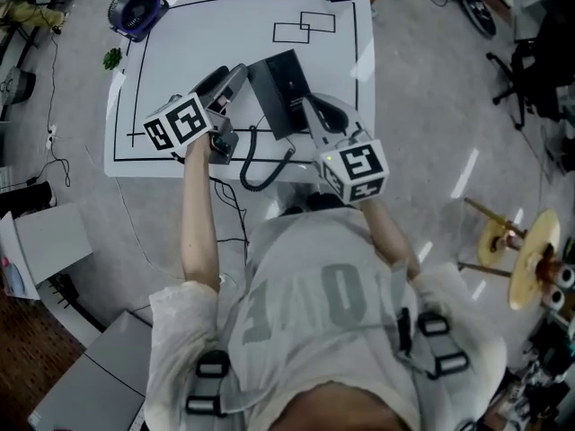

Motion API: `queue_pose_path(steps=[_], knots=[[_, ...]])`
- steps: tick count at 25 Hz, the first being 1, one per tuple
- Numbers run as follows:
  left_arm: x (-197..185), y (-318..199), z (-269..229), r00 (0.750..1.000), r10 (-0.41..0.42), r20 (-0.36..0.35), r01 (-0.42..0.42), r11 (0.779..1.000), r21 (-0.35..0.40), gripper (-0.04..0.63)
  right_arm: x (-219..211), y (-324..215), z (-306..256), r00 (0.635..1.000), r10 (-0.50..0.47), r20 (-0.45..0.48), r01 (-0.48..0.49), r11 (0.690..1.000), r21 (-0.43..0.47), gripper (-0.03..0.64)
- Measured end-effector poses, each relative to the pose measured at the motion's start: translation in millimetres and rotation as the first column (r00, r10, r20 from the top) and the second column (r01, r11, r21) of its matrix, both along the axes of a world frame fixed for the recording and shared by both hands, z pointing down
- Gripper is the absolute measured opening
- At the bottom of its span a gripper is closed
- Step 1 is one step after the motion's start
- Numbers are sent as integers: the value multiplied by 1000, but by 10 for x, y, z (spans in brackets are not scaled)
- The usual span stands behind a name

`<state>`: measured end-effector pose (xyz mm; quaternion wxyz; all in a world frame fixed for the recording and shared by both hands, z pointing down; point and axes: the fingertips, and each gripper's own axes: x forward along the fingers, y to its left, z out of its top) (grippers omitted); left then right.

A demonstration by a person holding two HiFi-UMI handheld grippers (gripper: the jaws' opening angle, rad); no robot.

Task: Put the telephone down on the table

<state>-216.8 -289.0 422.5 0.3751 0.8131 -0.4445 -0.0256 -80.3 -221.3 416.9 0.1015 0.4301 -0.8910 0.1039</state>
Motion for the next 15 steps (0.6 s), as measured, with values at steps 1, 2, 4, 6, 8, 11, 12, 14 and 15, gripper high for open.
queue_pose_path(steps=[1,2,4,6,8,11,12,14,15], knots=[[-43,38,-118,999,-36,25,35,998,42,222,-32,-4,-38,1000,-9,-1,9,1000,11,8],[-88,82,-225,996,-76,53,71,994,84,186,-65,-10,-71,1000,-17,-2,17,1000,21,8],[-175,193,-397,979,-162,120,141,976,164,101,-134,-18,-126,999,-35,-3,35,999,39,8],[-235,338,-512,949,-242,203,192,952,240,46,-200,-15,-168,999,-51,-4,52,997,52,8],[-250,494,-600,908,-305,287,209,924,321,18,-259,-5,-204,998,-66,-3,66,996,61,8],[-213,713,-674,863,-374,340,211,878,429,8,-317,15,-247,997,-83,-2,83,994,72,8],[-216,779,-667,850,-398,345,224,865,449,8,-332,23,-257,996,-88,-1,88,993,74,8],[-240,901,-599,816,-446,367,252,847,468,6,-354,32,-270,995,-95,0,95,992,78,8],[-245,957,-537,799,-462,385,261,843,470,6,-359,36,-268,995,-97,0,97,992,78,8]])
